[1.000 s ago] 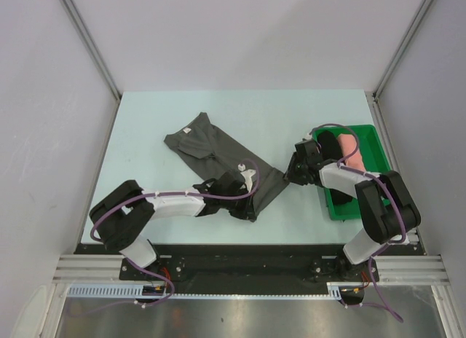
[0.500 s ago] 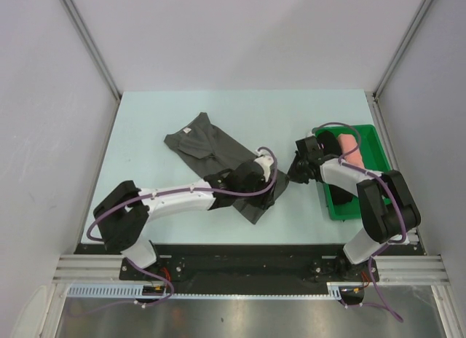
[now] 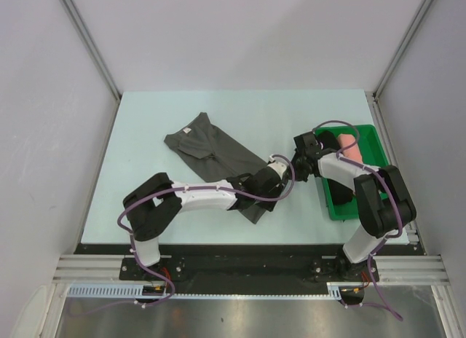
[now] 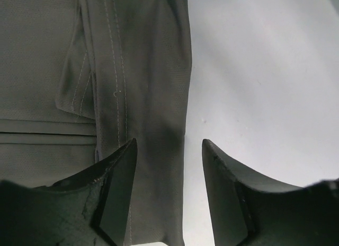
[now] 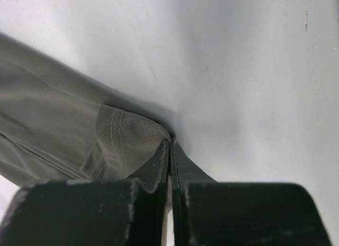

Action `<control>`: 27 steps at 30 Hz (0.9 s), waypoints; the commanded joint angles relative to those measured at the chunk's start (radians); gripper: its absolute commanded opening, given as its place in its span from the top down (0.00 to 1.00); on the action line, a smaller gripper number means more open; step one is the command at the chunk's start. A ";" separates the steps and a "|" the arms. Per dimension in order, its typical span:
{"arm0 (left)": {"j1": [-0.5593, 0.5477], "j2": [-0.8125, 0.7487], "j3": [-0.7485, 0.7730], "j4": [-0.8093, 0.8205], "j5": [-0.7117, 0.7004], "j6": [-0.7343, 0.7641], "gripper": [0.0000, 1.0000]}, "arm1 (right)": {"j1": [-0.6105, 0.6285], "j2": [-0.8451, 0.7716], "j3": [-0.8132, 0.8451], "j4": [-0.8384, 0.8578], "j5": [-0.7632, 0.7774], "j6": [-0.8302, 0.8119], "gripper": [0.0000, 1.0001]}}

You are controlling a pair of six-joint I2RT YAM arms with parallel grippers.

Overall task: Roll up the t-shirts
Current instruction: Roll the T-shirt to the center of the board.

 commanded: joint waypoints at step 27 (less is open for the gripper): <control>-0.059 0.098 0.019 0.076 -0.201 0.068 0.69 | -0.006 0.005 0.049 -0.039 -0.011 0.018 1.00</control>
